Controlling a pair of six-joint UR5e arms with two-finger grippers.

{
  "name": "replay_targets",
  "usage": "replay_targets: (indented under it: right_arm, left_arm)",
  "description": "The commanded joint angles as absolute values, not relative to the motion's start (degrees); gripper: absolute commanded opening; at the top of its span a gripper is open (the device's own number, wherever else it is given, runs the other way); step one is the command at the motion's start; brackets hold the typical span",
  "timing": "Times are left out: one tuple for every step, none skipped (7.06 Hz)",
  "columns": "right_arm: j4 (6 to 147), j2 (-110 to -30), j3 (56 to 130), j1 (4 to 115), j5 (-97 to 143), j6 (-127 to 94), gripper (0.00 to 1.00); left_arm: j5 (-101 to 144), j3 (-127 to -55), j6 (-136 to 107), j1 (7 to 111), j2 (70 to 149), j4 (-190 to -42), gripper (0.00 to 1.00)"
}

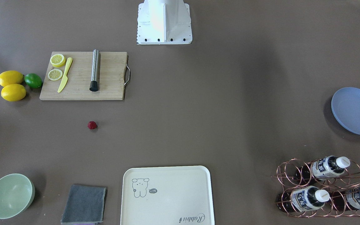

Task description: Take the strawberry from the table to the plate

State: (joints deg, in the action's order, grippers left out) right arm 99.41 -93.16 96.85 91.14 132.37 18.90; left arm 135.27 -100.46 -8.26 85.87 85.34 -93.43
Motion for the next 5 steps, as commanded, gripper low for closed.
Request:
replay_targets:
  right_arm:
    - [99.49, -93.25, 97.03, 91.14, 132.36, 18.81, 1.0]
    - [99.49, -93.25, 97.03, 91.14, 132.36, 18.81, 1.0]
    - [99.49, -93.25, 97.03, 91.14, 132.36, 18.81, 1.0]
    - [99.49, -93.25, 97.03, 91.14, 132.45, 18.81, 1.0]
    - [99.49, -93.25, 97.21, 91.14, 132.54, 18.63, 1.0]
  left_arm:
    - [135.09, -100.55, -8.35, 85.87, 85.25, -93.34, 0.98]
    - [135.09, -100.81, -8.26, 85.87, 85.25, -93.6, 0.98]
    - [135.09, -100.81, -8.35, 85.96, 84.82, -94.73, 0.98]
    - [135.17, -100.9, -8.52, 85.87, 83.86, -95.44, 0.98]
    - [135.35, -100.99, -8.53, 85.96, 83.93, -95.54, 0.98]
